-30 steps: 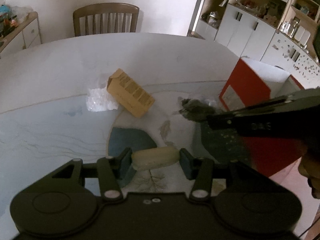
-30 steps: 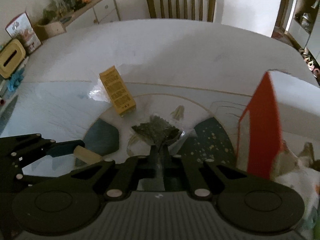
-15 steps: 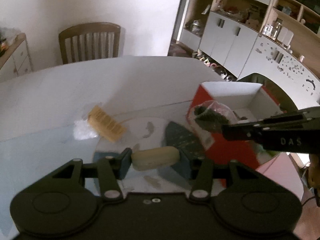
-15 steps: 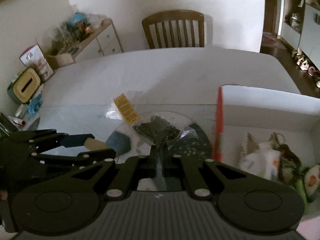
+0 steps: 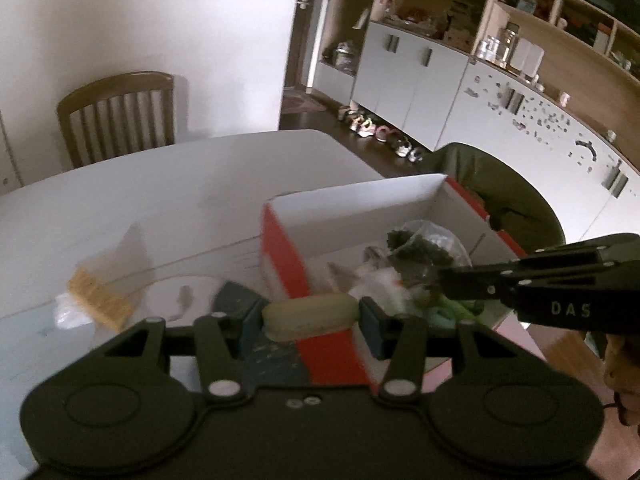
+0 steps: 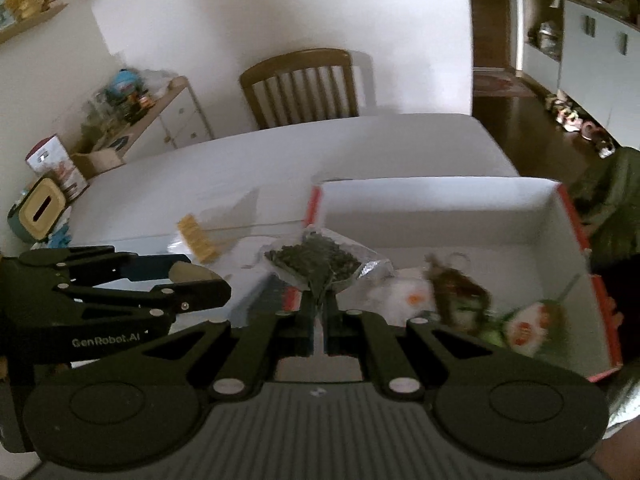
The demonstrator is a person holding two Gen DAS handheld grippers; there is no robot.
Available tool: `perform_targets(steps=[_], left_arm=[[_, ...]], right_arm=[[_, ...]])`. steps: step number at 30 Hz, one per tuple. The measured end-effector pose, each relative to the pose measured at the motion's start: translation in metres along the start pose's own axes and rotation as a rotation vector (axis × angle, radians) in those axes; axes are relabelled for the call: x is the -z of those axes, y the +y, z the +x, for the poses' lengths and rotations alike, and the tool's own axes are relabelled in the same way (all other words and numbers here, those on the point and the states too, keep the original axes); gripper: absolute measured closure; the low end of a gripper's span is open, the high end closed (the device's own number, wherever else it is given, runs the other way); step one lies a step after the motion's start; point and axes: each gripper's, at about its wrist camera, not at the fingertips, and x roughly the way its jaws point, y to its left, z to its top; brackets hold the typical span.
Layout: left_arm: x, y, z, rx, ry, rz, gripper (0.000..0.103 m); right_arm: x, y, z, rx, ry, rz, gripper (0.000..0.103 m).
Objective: Organize objects
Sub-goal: 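Carry the sponge roll and dark green bag with both tools into the box, then open both tools to drop the sponge roll and green bag in the box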
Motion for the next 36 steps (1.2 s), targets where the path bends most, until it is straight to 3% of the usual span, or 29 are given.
perform_targets(steps=[8, 18, 36], left_arm=[[-0.011, -0.051, 0.038, 0.015, 0.05, 0.033, 0.053], [-0.015, -0.099, 0.091, 0.024, 0.136, 0.074, 0.053], [-0.014, -0.125, 0.169, -0.02, 0.362, 0.042, 0.053]], right_arm=[[0.006, -0.062, -0.012, 0.064, -0.009, 0.003, 0.099], [0.001, -0.125, 0.012, 0.096, 0.028, -0.031, 0.099], [0.001, -0.164, 0.078, 0.069, 0.177, -0.071, 0.099]])
